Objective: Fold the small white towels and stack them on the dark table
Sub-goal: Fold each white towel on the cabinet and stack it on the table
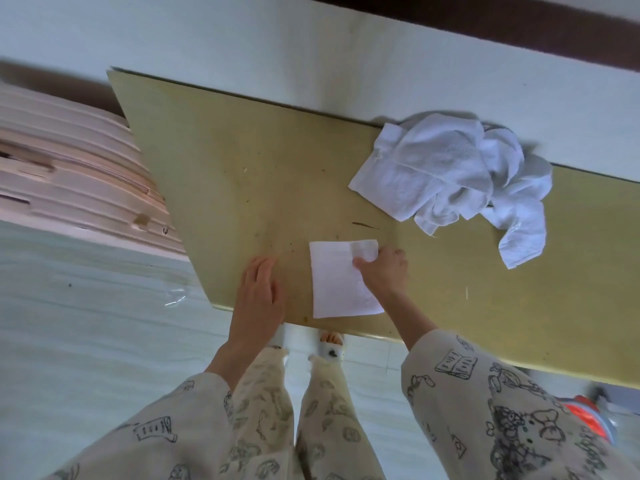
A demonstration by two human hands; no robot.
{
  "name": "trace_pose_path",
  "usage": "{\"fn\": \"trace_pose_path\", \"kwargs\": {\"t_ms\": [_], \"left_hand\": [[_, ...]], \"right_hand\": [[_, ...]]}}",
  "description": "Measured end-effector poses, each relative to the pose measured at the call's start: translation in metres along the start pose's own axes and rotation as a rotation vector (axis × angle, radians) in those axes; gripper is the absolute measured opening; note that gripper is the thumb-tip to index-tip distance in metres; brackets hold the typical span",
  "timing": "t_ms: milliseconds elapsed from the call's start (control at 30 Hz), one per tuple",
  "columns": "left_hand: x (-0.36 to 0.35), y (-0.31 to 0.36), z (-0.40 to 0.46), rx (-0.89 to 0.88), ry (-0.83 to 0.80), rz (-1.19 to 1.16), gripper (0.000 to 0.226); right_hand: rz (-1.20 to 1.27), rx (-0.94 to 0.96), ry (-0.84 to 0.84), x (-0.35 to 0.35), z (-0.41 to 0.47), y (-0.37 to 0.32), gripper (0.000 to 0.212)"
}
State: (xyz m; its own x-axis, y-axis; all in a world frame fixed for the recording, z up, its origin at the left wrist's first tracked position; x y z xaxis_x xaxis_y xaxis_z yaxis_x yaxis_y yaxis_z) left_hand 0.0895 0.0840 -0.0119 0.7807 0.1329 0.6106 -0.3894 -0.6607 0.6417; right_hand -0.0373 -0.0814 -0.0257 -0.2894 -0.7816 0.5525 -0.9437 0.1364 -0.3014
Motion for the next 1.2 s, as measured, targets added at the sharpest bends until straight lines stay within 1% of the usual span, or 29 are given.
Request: {"fn": "trace_pose_path", "kwargs": {"t_ms": [100, 133, 200, 333, 400, 433, 533, 567, 633, 700, 833, 967, 1133, 1200], "left_hand": [[0.009, 0.001, -0.012, 0.052, 0.043, -0.073, 0.038], [0.011, 0.002, -0.017, 0.060, 0.070, -0.093, 0.037], [0.016, 0.003, -0.030, 0.078, 0.128, -0.118, 0.035], [0.028, 0.004, -0.069, 0.102, 0.190, -0.160, 0.034], [0.039, 0.004, -0.100, 0.115, 0.253, -0.201, 0.035], [0.045, 0.003, -0.117, 0.128, 0.292, -0.215, 0.035], [0.060, -0.008, -0.174, 0.181, 0.402, -0.262, 0.034], [0.063, -0.014, -0.196, 0.198, 0.448, -0.281, 0.034], [0.068, -0.027, -0.244, 0.240, 0.550, -0.309, 0.032], [0.067, -0.041, -0.297, 0.295, 0.647, -0.333, 0.031], [0.052, -0.078, -0.417, 0.427, 0.822, -0.332, 0.031], [0.023, -0.113, -0.543, 0.545, 0.979, -0.371, 0.029], [-0.020, -0.156, -0.679, 0.649, 1.067, -0.437, 0.029], [-0.032, -0.170, -0.723, 0.677, 1.112, -0.472, 0.029]], "right_hand": [[0.228, 0.087, -0.089, 0.002, -0.012, -0.004, 0.030], [0.257, 0.127, -0.127, 0.003, -0.017, -0.006, 0.023], [0.184, 0.235, -0.168, 0.006, -0.029, -0.012, 0.013], [0.037, 0.495, -0.222, 0.003, -0.063, -0.031, 0.026], [-0.076, 0.638, -0.243, -0.001, -0.089, -0.045, 0.033], [-0.138, 0.711, -0.251, -0.004, -0.104, -0.051, 0.033], [-0.331, 0.866, -0.284, -0.021, -0.153, -0.071, 0.008], [-0.390, 0.916, -0.293, -0.030, -0.170, -0.076, 0.006], [-0.498, 1.017, -0.308, -0.052, -0.209, -0.086, 0.007], [-0.562, 1.125, -0.335, -0.079, -0.253, -0.092, 0.013], [-0.665, 1.290, -0.462, -0.147, -0.350, -0.081, 0.013], [-0.745, 1.431, -0.606, -0.222, -0.448, -0.044, 0.013], [-0.748, 1.536, -0.764, -0.305, -0.553, 0.016, 0.015], [-0.794, 1.566, -0.832, -0.333, -0.590, 0.036, 0.016]]}}
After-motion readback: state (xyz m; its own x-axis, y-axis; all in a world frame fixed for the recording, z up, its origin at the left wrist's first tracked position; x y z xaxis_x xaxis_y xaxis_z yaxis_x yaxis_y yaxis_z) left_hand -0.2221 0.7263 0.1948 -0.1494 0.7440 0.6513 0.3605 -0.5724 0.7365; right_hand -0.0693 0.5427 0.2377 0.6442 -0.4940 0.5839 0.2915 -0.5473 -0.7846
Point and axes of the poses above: each hand's wrist, its own z-axis towards the middle knuckle, its own x-axis out of the back of the hand, y = z × x, the point moved 2 cm from there along z, towards the middle knuckle, and after that the axes turned 13 degrees about -y, right-handed, at the moved point
